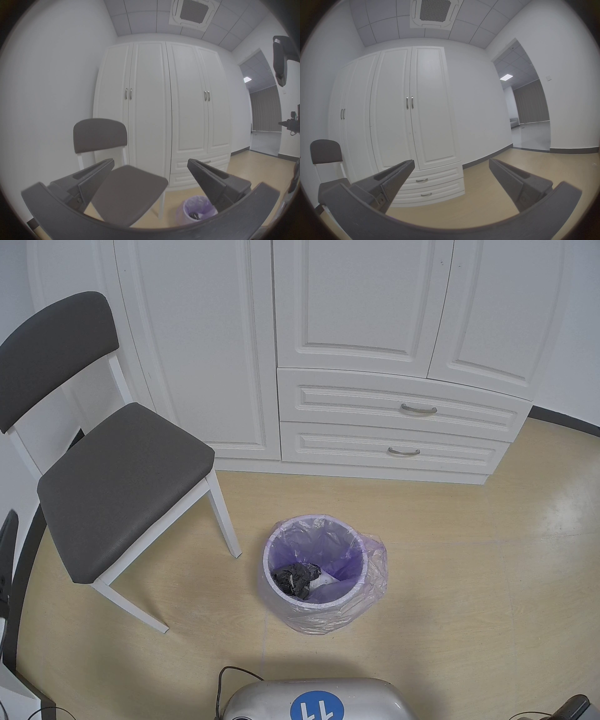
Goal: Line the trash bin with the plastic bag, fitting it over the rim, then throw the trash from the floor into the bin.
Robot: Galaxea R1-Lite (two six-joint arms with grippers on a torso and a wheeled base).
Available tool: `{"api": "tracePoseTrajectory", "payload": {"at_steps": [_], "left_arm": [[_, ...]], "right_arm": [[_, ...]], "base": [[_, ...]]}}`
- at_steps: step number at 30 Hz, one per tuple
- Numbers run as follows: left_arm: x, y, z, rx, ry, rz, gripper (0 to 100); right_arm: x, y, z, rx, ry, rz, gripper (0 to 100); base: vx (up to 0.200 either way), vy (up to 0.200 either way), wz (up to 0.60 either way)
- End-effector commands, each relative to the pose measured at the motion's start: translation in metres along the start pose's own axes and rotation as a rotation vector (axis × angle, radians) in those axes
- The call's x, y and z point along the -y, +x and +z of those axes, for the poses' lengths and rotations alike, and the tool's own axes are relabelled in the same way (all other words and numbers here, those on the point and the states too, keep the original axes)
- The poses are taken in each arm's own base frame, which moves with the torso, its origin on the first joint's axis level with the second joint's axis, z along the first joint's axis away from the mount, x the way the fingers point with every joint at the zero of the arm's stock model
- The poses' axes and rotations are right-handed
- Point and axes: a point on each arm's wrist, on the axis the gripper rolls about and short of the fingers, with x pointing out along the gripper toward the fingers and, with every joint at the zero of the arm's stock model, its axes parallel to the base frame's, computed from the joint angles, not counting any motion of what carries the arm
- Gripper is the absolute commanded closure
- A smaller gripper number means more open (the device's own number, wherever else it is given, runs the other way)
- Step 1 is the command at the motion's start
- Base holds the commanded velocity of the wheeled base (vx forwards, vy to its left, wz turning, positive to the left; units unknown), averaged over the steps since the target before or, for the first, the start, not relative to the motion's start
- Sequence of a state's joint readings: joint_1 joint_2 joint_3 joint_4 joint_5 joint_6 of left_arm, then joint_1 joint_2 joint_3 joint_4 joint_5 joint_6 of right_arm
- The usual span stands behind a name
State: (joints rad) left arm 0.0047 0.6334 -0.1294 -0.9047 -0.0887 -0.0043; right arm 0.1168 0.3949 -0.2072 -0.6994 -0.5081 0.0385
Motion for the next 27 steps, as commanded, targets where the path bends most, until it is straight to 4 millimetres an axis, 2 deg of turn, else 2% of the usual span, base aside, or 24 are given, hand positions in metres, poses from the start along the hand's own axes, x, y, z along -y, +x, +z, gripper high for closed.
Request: {"api": "tracePoseTrajectory", "payload": {"at_steps": [1, 5, 7, 10, 11, 13, 14, 15, 17, 19, 22, 27], "left_arm": [[0.007, -0.081, 0.018, 0.127, 0.000, -0.012, 0], [0.009, -0.106, 0.007, 0.084, -0.008, -0.007, 0], [0.009, -0.105, 0.000, 0.063, -0.032, 0.007, 0], [0.008, -0.102, -0.018, 0.028, -0.044, 0.039, 0], [0.008, -0.102, -0.019, 0.027, -0.044, 0.041, 0], [0.007, -0.100, -0.050, -0.051, -0.040, 0.049, 0], [0.007, -0.100, -0.050, -0.051, -0.040, 0.049, 0], [0.007, -0.100, -0.060, -0.112, -0.058, 0.052, 0], [0.007, -0.101, -0.066, -0.175, -0.065, 0.056, 0], [0.007, -0.105, -0.082, -0.329, -0.057, 0.095, 0], [0.006, -0.107, -0.082, -0.366, -0.050, 0.122, 0], [0.007, -0.108, -0.088, -0.400, -0.012, 0.082, 0]], "right_arm": [[0.027, -0.059, -0.011, 0.103, 0.024, -0.047, 0], [0.028, -0.064, -0.024, 0.081, 0.050, -0.030, 0], [0.029, -0.063, -0.035, 0.049, 0.045, -0.030, 0], [0.031, -0.064, -0.060, -0.039, 0.001, -0.029, 0], [0.032, -0.064, -0.061, -0.045, 0.000, -0.029, 0], [0.032, -0.065, -0.071, -0.139, -0.013, -0.001, 0], [0.032, -0.065, -0.071, -0.139, -0.013, -0.001, 0], [0.032, -0.066, -0.076, -0.201, -0.014, 0.039, 0], [0.032, -0.066, -0.080, -0.238, -0.024, 0.060, 0], [0.033, -0.070, -0.090, -0.346, -0.061, 0.090, 0], [0.034, -0.072, -0.097, -0.420, -0.077, 0.133, 0], [0.033, -0.072, -0.096, -0.420, -0.063, 0.168, 0]], "base": [[0.000, 0.000, 0.00], [0.000, 0.000, 0.00], [0.000, 0.000, 0.00], [0.000, 0.000, 0.00], [0.000, 0.000, 0.00], [0.000, 0.000, 0.00], [0.000, 0.000, 0.00], [0.000, 0.000, 0.00], [0.000, 0.000, 0.00], [0.000, 0.000, 0.00], [0.000, 0.000, 0.00], [0.000, 0.000, 0.00]]}}
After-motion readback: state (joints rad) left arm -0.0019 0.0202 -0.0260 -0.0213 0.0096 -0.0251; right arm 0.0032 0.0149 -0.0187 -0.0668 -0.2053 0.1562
